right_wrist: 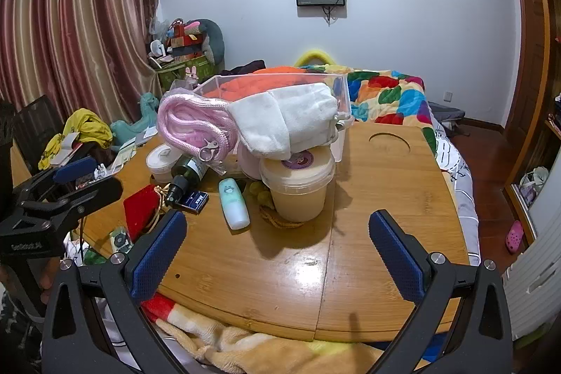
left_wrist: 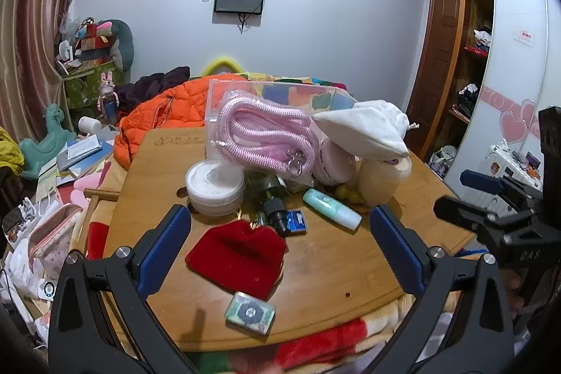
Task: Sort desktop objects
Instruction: 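Grasp the square silver box with left tool while right tool grasps white cloth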
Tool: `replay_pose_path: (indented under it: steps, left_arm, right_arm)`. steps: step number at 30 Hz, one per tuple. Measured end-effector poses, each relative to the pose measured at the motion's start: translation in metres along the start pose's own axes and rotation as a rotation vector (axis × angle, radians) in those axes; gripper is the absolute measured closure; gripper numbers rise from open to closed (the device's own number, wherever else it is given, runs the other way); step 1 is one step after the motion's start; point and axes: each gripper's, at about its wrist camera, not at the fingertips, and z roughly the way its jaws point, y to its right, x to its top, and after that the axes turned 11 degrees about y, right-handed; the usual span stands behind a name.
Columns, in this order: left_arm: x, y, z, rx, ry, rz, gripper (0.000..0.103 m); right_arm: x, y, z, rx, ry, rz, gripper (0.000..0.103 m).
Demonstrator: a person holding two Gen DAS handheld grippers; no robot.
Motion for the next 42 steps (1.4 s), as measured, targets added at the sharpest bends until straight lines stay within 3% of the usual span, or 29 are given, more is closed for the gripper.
replay_pose_path:
  steps: [13, 15, 18, 21, 26, 30, 42]
  left_arm:
    - [-0.031, 0.0, -0.026, 0.044, 0.034, 0.112, 0.0]
    - [-0.036, 0.0, -0.025, 0.014, 0.005, 0.119, 0.0]
    - [-0.043, -0.002, -0.021, -0.03, -0.058, 0.088, 0.0]
    - [-0.05, -0.011, -0.013, -0.012, -0.108, 0.027, 0.0]
    - [-0.055, -0.021, -0.008, 0.007, -0.107, -0.014, 0.0]
    - [-0.061, -0.019, -0.002, 0.0, -0.128, 0.016, 0.022]
    - [-0.073, -0.015, 0.005, -0.003, -0.158, 0.092, 0.052]
  right_arm:
    - [-0.003, 0.002, 0.003, -0.001, -0.012, 0.013, 0.0]
    - [-0.003, 0.001, 0.004, -0.003, -0.015, 0.008, 0.0]
    - [-0.005, 0.0, 0.008, -0.008, -0.023, 0.002, 0.0]
    - [-0.007, 0.0, 0.013, -0.017, -0.04, -0.004, 0.0]
    - [-0.01, 0.003, 0.023, -0.042, -0.052, -0.037, 0.0]
    - [-0.009, 0.009, 0.039, -0.062, -0.078, -0.068, 0.0]
    - [0.004, 0.024, 0.074, -0.025, -0.127, -0.039, 0.003]
